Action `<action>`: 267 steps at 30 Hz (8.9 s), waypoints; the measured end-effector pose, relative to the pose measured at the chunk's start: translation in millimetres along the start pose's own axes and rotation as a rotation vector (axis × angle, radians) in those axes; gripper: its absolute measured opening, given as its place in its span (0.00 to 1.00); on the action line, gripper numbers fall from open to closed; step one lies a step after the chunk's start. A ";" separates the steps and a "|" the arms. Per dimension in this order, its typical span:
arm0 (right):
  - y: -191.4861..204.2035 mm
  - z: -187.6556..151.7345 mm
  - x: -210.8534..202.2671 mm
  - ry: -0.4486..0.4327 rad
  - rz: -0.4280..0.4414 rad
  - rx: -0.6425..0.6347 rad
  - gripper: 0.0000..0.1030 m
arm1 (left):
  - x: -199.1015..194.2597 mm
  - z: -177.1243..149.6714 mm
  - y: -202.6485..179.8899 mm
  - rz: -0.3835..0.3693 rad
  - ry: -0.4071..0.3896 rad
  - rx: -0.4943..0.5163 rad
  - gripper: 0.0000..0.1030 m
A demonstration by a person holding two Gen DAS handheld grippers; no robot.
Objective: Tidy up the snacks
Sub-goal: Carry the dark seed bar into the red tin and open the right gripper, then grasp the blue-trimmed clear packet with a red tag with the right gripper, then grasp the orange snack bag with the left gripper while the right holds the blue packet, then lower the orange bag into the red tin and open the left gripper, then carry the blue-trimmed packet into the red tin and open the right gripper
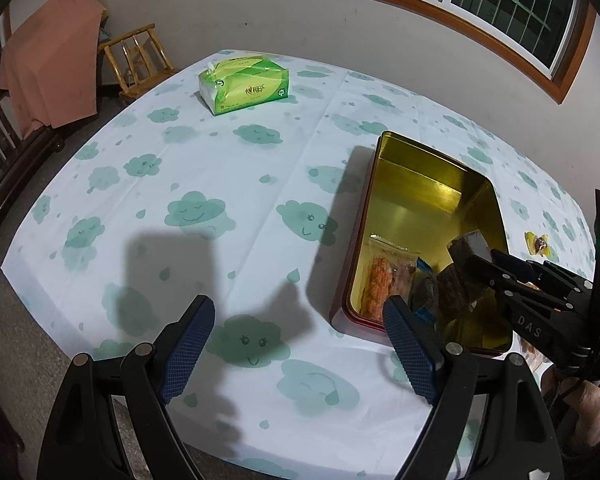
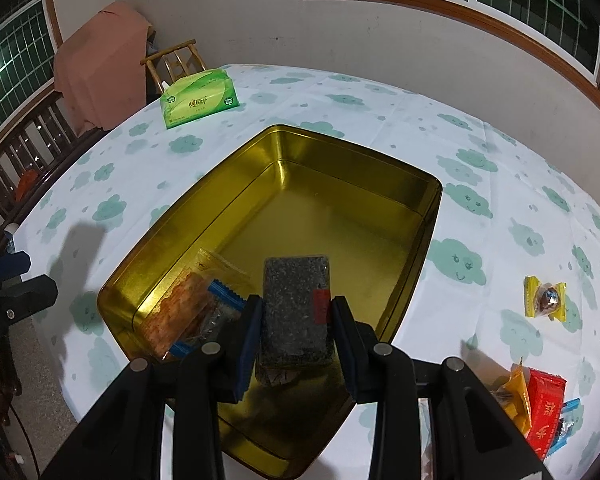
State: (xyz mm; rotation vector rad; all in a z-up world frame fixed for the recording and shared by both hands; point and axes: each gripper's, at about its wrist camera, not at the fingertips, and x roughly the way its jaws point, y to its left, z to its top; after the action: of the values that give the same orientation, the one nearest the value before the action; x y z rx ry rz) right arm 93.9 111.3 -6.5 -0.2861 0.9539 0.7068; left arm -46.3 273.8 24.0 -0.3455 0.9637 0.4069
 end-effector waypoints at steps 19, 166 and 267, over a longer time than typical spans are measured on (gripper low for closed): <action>-4.9 -1.9 -11.5 -0.026 0.013 0.004 0.49 | -6.9 -11.3 -22.4 -0.013 0.005 0.031 0.81; -289.0 -176.8 -78.9 -0.104 -0.315 0.339 0.28 | 21.0 25.9 -265.9 -0.307 0.186 0.377 0.14; 1.9 -21.8 -38.9 -0.111 0.062 -0.034 0.27 | 8.5 -1.6 14.9 0.064 -0.023 0.009 0.66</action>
State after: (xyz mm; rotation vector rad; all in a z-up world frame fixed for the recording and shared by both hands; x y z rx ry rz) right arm 63.9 85.1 13.4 -0.2453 0.8486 0.7880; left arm -50.3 287.6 14.4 -0.3018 0.9554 0.4637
